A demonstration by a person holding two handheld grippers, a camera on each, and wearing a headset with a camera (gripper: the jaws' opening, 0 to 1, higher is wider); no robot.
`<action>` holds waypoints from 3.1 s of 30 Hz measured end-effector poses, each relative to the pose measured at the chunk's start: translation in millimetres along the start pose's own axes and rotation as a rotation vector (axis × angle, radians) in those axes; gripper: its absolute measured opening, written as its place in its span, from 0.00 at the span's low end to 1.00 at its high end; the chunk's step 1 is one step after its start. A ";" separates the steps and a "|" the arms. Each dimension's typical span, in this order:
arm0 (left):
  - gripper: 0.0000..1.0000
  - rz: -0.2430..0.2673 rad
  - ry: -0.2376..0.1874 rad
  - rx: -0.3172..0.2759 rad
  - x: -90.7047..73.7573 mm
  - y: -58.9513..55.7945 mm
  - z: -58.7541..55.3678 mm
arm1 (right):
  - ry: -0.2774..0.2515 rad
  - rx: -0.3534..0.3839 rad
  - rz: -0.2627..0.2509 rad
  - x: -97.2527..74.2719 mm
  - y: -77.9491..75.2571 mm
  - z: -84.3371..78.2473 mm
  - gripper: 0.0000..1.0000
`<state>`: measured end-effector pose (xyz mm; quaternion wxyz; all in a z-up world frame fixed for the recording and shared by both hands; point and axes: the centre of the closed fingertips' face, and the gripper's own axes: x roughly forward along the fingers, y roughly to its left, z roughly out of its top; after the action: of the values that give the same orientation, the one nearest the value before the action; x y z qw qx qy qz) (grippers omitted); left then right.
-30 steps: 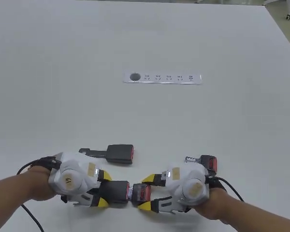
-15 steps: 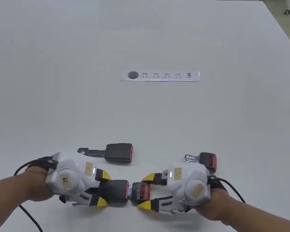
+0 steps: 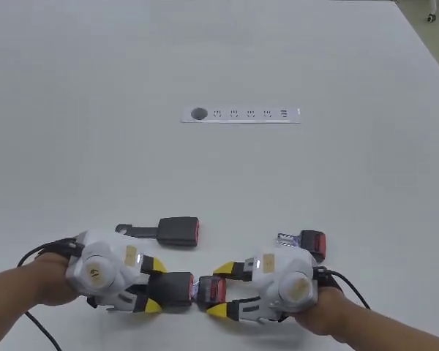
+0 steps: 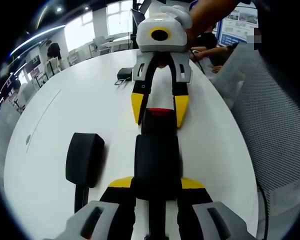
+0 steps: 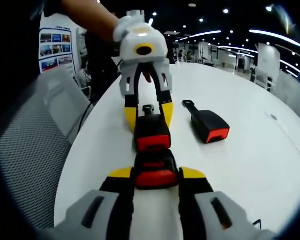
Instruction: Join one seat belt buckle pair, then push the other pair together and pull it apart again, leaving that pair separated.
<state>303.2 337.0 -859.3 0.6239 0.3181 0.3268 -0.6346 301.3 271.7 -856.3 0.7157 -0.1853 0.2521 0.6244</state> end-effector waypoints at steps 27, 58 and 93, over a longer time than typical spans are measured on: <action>0.32 -0.007 0.018 -0.001 0.1 -0.4 -0.7 | 0.001 0.007 0.004 0.2 0.6 -0.3 0.34; 0.33 -0.016 0.030 0.009 -0.4 -0.5 -1.2 | 0.001 0.011 0.002 -0.1 0.4 -0.3 0.34; 0.80 0.141 -0.097 -0.243 -36.4 14.7 37.6 | 0.019 0.153 -0.175 -48.4 -10.5 5.9 0.77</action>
<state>318.7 327.7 -808.1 0.7160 0.2313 0.3476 -0.5595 308.0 234.8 -823.4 0.7770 -0.1575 0.2887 0.5367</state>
